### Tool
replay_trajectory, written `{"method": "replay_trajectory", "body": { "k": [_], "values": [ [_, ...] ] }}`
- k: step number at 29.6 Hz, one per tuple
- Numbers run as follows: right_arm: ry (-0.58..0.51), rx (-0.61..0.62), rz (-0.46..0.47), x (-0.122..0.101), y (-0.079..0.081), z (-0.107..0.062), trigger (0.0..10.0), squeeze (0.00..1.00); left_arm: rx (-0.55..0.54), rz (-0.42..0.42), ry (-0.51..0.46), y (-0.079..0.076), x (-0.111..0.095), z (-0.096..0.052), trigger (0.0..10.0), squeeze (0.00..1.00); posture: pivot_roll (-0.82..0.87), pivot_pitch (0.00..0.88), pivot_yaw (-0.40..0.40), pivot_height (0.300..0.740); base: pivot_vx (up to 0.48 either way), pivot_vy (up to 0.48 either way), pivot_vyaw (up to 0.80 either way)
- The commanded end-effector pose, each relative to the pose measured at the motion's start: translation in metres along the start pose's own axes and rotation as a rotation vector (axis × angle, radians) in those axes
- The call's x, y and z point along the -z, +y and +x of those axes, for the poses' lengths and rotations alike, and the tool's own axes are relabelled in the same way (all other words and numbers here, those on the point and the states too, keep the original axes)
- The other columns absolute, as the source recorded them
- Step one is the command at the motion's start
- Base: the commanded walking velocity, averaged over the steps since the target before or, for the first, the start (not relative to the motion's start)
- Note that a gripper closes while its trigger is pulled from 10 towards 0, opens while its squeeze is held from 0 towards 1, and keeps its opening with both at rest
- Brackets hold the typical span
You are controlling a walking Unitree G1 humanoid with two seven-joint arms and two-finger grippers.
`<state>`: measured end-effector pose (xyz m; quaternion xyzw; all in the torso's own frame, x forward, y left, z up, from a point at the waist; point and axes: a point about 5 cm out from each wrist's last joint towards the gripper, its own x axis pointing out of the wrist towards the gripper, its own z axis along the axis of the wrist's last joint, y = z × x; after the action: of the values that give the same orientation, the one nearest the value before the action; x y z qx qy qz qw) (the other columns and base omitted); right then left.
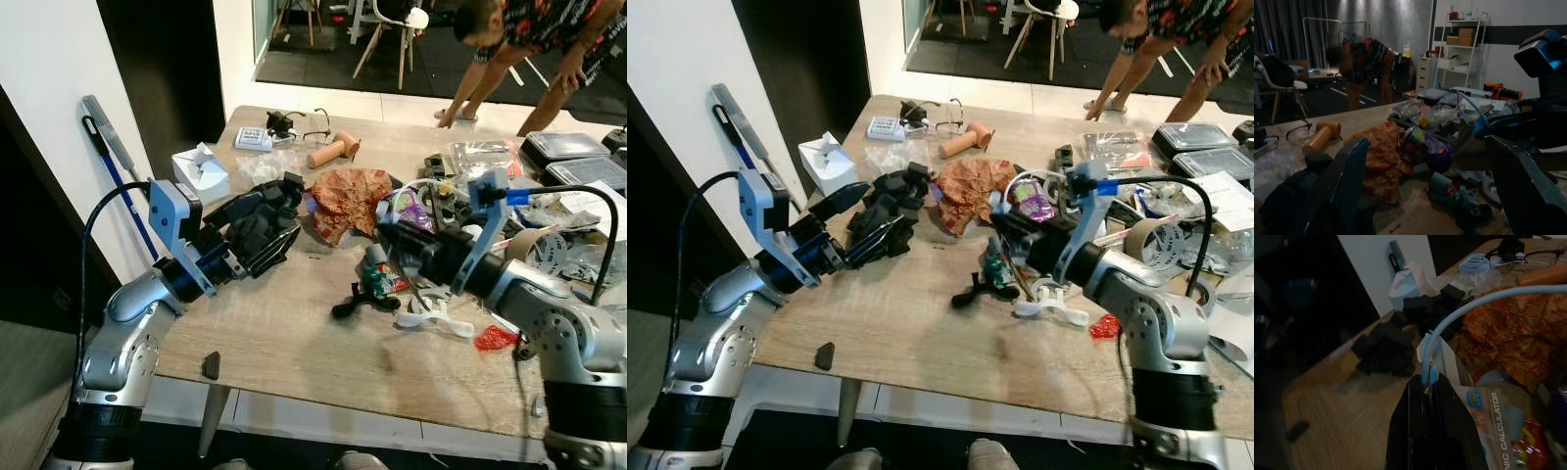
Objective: Picking trash to rubbish bin
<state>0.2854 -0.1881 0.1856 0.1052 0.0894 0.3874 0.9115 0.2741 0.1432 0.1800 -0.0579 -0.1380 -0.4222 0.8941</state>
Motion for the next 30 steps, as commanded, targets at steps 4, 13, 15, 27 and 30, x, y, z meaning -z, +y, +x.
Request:
{"method": "replay_trajectory", "body": {
  "k": [4, 13, 15, 27, 30],
  "values": [
    [-0.17, -0.037, -0.052, -0.043, 0.001, -0.015, 0.0, 0.0, 0.015, -0.009, -0.001, -0.004, -0.001, 0.002, 10.0, 0.0, -0.06, 0.0, -0.03, 0.74, 0.0, 0.0, 0.0],
    [-0.422, -0.058, 0.02, -0.082, 0.003, -0.02, 0.0, 0.0, 0.013, -0.012, -0.001, -0.004, -0.001, 0.002, 10.0, 0.0, -0.06, 0.0, -0.031, 0.74, 0.0, 0.0, 0.0],
    [-0.492, -0.04, 0.045, -0.093, 0.0, -0.023, 0.0, 0.0, 0.011, -0.012, -0.001, -0.003, -0.002, 0.002, 10.0, 0.0, -0.06, 0.0, -0.031, 0.74, 0.0, 0.0, 0.0],
    [-0.769, 0.006, 0.149, -0.133, -0.01, -0.045, 0.0, 0.0, 0.009, -0.014, -0.003, -0.002, -0.001, 0.001, 10.0, 0.0, -0.06, 0.0, -0.028, 0.74, 0.0, 0.0, 0.0],
    [-0.804, -0.007, 0.165, -0.14, -0.008, -0.048, 0.0, 0.0, 0.006, -0.015, -0.006, -0.002, -0.001, 0.0, 10.0, 0.0, -0.06, 0.0, -0.027, 0.74, 0.0, 0.0, 0.0]
  ]
}}
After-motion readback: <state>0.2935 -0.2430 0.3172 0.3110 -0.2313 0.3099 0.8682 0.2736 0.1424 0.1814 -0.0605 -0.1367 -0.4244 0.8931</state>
